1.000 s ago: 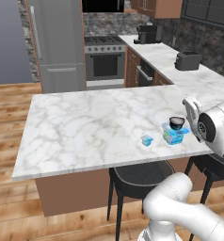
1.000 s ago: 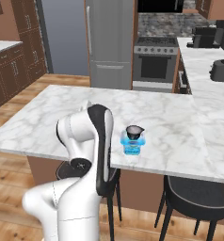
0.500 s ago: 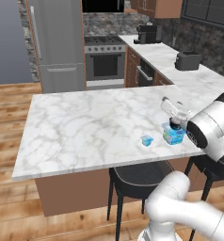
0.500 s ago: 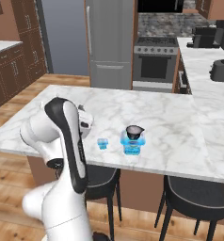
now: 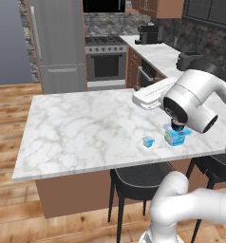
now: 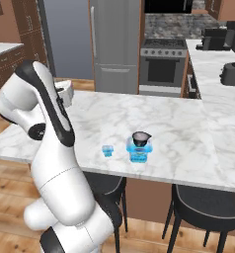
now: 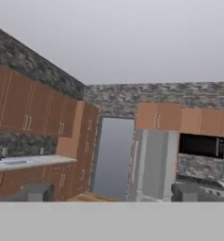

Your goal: Stack the yogurt containers by placing the smaller containers on top of the larger containers.

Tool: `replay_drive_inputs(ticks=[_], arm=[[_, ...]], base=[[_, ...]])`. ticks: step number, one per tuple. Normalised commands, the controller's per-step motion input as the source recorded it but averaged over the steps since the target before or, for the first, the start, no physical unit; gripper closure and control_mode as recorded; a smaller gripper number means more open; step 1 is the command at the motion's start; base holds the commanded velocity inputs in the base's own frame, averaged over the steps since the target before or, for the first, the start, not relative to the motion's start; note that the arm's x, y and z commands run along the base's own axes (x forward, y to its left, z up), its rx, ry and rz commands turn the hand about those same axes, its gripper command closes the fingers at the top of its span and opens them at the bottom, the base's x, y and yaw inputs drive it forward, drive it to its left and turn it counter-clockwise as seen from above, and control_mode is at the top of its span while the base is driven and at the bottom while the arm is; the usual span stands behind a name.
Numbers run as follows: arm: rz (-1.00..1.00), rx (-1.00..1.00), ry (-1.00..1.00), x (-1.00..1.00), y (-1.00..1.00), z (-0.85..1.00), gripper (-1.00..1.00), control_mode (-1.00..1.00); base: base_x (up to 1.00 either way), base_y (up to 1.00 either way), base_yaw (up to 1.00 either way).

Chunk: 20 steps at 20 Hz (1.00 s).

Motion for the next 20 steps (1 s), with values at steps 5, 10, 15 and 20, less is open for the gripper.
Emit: replay_drive_inputs(ticks=[5, 10, 15, 20], arm=[[-0.05, -0.74, 0.02, -0.13, -0.15, 0.71, -1.0, -1.0], [-0.07, -0.65, 0.07, -0.15, -0.64, 0.39, -1.0, -1.0], [-0.21, -0.49, 0.35, -0.1, -0.73, 0.49, -1.0, -1.0], [-0.23, -0.48, 0.44, -0.01, -0.48, 0.41, -1.0, -1.0]], base=[[0.0, 0.0, 0.0], [0.0, 0.0, 0.0], [0.0, 0.0, 0.0], [0.0, 0.0, 0.0]])
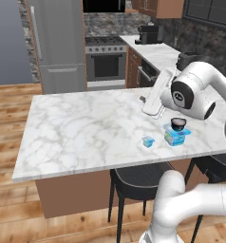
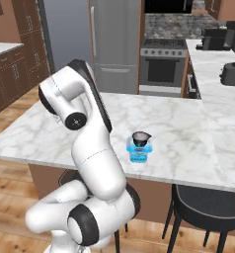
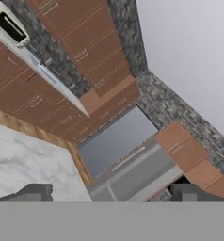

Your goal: Stack the yogurt containers by placing the smaller containers on top of the larger containers.

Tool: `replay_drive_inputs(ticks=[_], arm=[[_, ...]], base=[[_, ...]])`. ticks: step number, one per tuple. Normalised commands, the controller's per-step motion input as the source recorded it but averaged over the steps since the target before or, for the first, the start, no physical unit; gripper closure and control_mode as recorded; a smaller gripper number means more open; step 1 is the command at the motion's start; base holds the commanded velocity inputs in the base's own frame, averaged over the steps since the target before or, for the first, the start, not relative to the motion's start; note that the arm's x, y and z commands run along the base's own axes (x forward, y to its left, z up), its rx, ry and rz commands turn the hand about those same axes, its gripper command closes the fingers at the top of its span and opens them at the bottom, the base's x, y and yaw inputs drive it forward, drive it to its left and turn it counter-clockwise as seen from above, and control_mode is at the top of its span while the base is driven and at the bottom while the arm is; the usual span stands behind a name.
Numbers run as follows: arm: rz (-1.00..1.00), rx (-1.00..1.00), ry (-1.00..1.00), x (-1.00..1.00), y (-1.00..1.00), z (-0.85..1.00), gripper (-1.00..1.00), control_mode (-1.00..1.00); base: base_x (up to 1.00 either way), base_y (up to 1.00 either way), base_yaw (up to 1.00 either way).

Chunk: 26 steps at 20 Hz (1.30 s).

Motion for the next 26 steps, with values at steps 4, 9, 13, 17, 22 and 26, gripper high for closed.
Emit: replay_drive_inputs(ticks=[4, 9, 13, 17, 22, 26], arm=[[-0.26, -0.41, 0.71, 0.0, -0.14, 0.02, -1.0, -1.0], [-0.28, -0.43, 0.67, -0.06, -0.31, 0.08, -1.0, -1.0], [-0.36, -0.12, 0.6, -0.35, -0.66, 0.23, -1.0, -1.0], [-0.43, 0.0, 0.36, -0.62, -0.72, 0.22, -1.0, -1.0], [-0.43, 0.02, 0.2, -0.84, -0.41, 0.42, -1.0, -1.0], [-0.25, 0.07, 0.25, -0.6, -0.03, 0.77, -1.0, -1.0]], base=[[0.0, 0.0, 0.0], [0.0, 0.0, 0.0], [0.0, 0.0, 0.0], [0.0, 0.0, 0.0], [0.0, 0.0, 0.0], [0.0, 0.0, 0.0]])
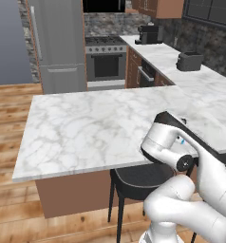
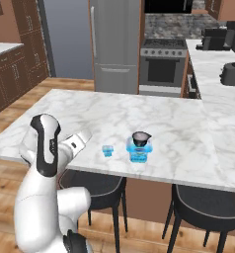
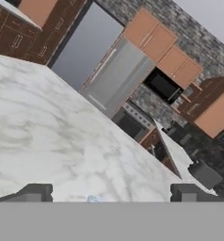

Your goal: Stack the yogurt containers by placing the smaller containers on top of the larger containers.

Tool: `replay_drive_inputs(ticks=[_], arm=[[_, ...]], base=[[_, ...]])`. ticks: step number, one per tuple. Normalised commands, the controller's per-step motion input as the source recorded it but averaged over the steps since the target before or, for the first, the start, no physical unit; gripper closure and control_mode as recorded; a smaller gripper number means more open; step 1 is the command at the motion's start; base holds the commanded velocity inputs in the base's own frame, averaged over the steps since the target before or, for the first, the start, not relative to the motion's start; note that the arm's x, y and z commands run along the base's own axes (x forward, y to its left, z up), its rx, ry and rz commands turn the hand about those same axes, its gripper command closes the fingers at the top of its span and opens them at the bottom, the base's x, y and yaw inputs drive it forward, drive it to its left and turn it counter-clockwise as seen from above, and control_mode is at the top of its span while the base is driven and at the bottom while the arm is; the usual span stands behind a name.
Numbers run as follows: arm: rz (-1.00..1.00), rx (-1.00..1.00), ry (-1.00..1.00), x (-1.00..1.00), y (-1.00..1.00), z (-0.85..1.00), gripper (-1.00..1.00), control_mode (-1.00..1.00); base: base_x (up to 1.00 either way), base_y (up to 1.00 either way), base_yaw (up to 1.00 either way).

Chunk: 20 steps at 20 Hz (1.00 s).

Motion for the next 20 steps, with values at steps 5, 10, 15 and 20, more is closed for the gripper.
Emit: replay_drive_inputs(ticks=[5, 10, 15, 20], arm=[[-0.04, 0.14, 0.37, -0.4, -0.03, 0.86, -1.0, -1.0], [0.0, 0.21, 0.32, -0.62, -0.17, 0.75, -1.0, -1.0], [-0.16, 0.11, 0.08, -0.98, -0.51, 0.32, -1.0, -1.0], [-0.21, 0.22, 0.1, -0.9, -0.63, 0.36, -1.0, -1.0]], base=[[0.0, 0.0, 0.0], [0.0, 0.0, 0.0], [0.0, 0.0, 0.0], [0.0, 0.0, 0.0]])
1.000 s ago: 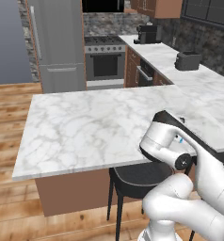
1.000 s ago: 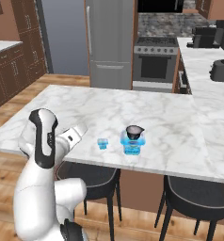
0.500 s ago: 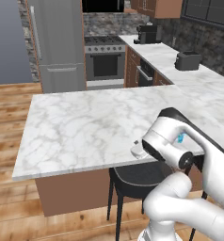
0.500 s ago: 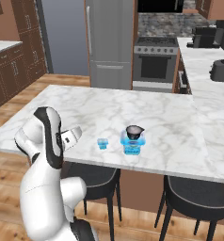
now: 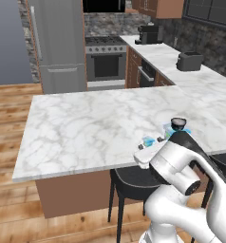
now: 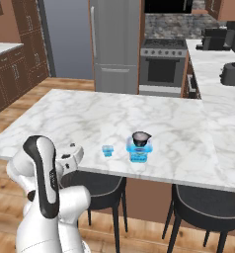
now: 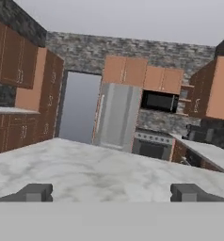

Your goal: Stack the yogurt containers by placing the smaller containers on top of the larger containers.

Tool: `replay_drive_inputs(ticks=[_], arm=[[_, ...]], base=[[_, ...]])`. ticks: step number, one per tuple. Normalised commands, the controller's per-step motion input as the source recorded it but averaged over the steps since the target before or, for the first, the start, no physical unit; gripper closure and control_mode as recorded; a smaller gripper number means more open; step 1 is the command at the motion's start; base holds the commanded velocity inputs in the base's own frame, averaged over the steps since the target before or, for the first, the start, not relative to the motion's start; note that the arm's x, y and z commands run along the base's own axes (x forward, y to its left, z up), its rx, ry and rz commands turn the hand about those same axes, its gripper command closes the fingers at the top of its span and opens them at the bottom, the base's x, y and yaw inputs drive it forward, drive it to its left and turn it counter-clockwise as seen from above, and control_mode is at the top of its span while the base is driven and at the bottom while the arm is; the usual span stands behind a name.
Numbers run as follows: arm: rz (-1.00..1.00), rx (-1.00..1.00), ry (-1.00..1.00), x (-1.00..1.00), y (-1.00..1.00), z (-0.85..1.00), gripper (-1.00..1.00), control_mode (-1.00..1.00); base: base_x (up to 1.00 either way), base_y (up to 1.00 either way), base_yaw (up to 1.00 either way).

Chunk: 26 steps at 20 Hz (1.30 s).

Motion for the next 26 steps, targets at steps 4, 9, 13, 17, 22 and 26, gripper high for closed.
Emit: replay_drive_inputs(ticks=[4, 9, 13, 17, 22, 26], arm=[[-0.07, 0.33, 0.26, -0.55, -0.47, 0.62, -1.0, -1.0], [-0.08, 0.33, 0.26, -0.76, -0.68, 0.52, -1.0, -1.0], [-0.2, 0.25, 0.27, -0.91, -0.86, 0.29, -1.0, -1.0], [-0.25, 0.2, 0.31, -0.89, -0.99, 0.06, -1.0, -1.0], [-0.31, 0.07, 0.28, -0.95, -1.0, 0.0, -1.0, -1.0], [-0.31, 0.01, 0.26, -0.89, -1.0, 0.0, -1.0, -1.0]], base=[[0.0, 0.0, 0.0], [0.0, 0.0, 0.0], [0.0, 0.0, 0.0], [0.0, 0.0, 0.0], [0.0, 0.0, 0.0], [0.0, 0.0, 0.0]])
